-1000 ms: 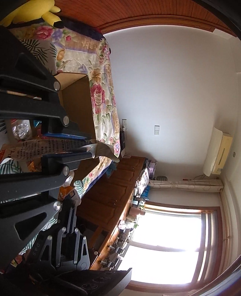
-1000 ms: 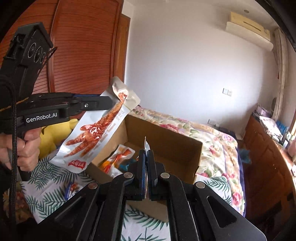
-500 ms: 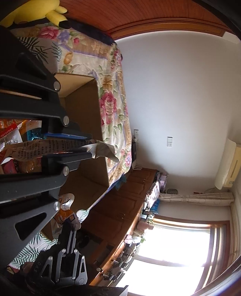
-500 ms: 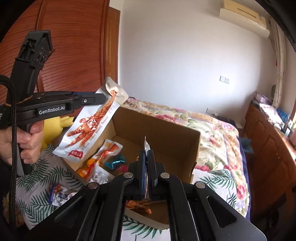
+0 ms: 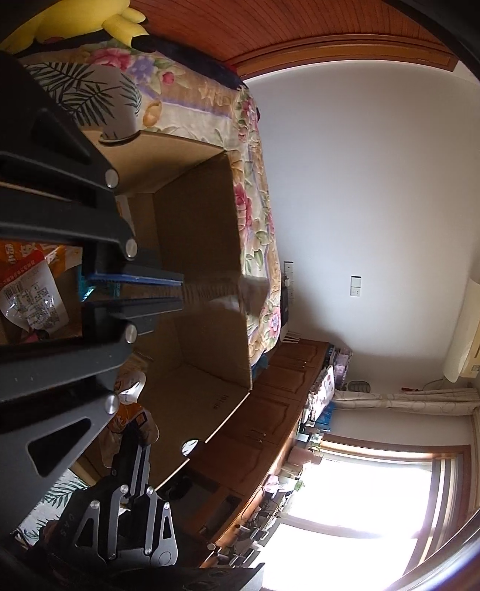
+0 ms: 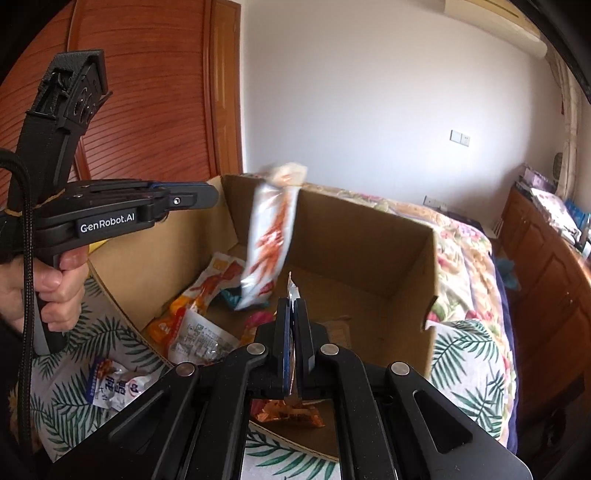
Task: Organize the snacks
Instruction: 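Carry both bags over the box and open both tools to drop them, then move both tools back toward the white pouch and rice-cake bar, then grasp the white duck-snack pouch with the left tool while the right tool grasps the rice-cake bar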
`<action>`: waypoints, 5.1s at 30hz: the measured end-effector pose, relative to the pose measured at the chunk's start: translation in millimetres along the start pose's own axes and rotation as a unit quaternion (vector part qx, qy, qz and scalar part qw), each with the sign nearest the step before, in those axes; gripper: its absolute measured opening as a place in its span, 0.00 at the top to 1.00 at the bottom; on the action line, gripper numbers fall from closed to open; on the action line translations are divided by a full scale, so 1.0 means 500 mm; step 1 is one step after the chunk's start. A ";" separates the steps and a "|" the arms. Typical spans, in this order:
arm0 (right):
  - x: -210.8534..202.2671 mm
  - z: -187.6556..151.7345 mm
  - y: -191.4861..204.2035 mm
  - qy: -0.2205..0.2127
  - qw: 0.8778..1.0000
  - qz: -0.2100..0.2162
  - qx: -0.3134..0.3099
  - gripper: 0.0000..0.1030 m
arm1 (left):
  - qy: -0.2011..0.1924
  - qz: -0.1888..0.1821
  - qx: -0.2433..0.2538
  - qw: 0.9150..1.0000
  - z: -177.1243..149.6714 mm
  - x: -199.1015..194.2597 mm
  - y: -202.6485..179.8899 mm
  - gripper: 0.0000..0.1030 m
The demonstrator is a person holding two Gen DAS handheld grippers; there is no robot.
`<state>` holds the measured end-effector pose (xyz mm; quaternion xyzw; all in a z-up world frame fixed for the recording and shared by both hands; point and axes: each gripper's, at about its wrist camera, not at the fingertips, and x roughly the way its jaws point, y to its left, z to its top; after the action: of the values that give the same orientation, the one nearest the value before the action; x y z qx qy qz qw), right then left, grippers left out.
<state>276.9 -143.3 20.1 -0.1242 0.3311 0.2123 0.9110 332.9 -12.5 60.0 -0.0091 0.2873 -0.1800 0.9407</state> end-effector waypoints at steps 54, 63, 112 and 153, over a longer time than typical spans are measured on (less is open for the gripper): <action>-0.087 -0.037 -0.003 -0.029 0.996 -0.020 0.078 0.58 | 0.011 0.004 0.030 0.999 -0.139 -0.180 -0.017 0.61; -0.133 -0.090 0.055 -0.034 0.996 0.002 0.081 0.54 | 0.038 0.014 0.032 0.999 -0.223 -0.203 0.000 0.52; 0.074 -0.215 0.307 0.118 0.990 0.070 -0.023 0.64 | 0.111 0.015 0.024 0.993 -0.358 -0.144 0.057 0.46; -0.021 -0.283 0.192 0.091 0.995 0.036 0.034 0.63 | 0.176 0.011 0.058 0.983 -0.376 -0.053 -0.048 0.33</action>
<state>146.7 -114.3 -87.3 -0.1000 0.4237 0.2215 0.8726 202.4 -9.5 -80.1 0.0806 0.4373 -0.1849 0.8764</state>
